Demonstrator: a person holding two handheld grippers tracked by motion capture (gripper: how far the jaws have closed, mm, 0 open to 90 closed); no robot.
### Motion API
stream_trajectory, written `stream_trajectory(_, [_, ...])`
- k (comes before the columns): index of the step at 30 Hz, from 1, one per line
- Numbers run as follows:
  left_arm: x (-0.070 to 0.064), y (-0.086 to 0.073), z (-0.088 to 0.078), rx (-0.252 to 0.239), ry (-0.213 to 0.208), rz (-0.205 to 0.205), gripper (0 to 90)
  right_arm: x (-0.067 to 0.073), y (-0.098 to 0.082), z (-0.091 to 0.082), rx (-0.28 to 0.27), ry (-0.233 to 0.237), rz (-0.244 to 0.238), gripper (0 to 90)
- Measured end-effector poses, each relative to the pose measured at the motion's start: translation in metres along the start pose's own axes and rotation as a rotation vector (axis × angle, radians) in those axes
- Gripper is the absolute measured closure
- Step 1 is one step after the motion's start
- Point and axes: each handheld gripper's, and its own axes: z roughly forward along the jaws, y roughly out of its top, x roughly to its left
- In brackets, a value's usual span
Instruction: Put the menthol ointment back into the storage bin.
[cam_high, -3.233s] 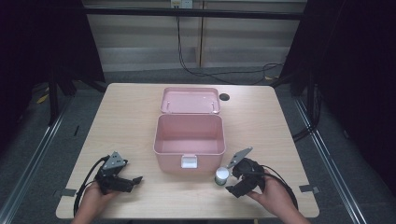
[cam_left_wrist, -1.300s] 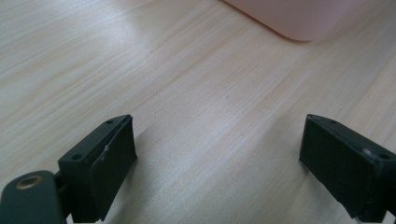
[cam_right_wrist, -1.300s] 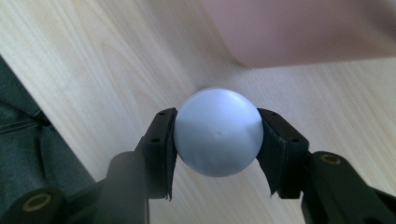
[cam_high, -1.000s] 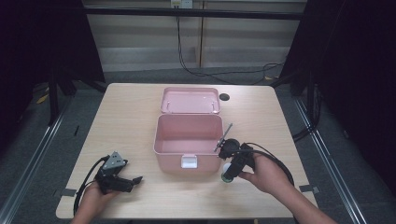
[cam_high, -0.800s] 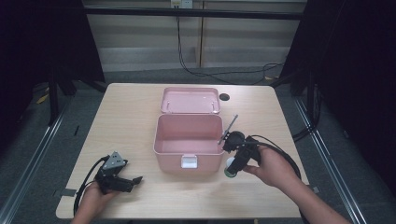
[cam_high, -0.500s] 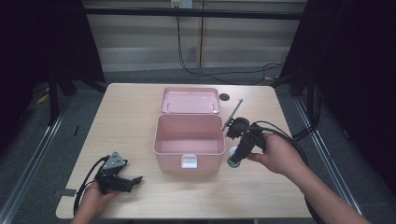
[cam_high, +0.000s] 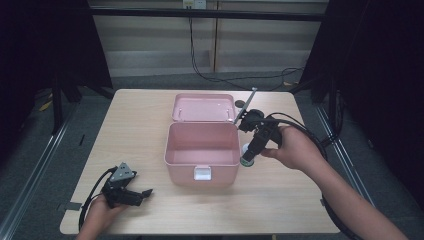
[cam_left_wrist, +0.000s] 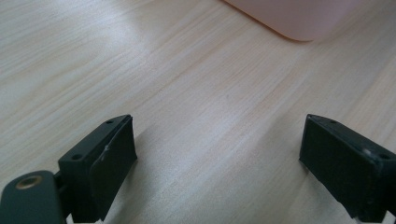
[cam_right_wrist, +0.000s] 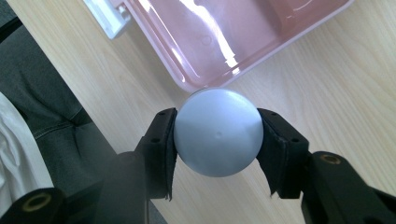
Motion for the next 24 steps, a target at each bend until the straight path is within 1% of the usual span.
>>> stream_trajectory(2, [0.0, 0.0, 0.0, 0.0, 0.0, 0.0, 10.1, 0.0, 0.004, -0.001, 0.009, -0.001, -0.002, 51.0])
stream_trajectory(6, [0.0, 0.0, 0.0, 0.0, 0.0, 0.0, 10.1, 0.001, 0.013, -0.002, 0.005, -0.011, -0.007, 51.0])
stream_trajectory(14, [0.0, 0.0, 0.0, 0.003, -0.003, 0.0, 10.1, 0.001, 0.024, -0.004, 0.003, -0.021, -0.012, 51.0])
stream_trajectory(16, [0.0, 0.0, 0.0, 0.003, -0.003, 0.0, 10.1, 0.001, 0.027, -0.004, 0.004, -0.022, -0.011, 51.0])
stream_trajectory(21, [0.0, 0.0, 0.0, 0.003, -0.002, 0.0, 10.1, -0.001, 0.037, -0.001, -0.002, -0.041, -0.008, 51.0])
stream_trajectory(24, [0.0, 0.0, 0.0, 0.004, -0.003, 0.001, 10.1, -0.002, 0.041, 0.001, -0.001, -0.039, -0.001, 51.0])
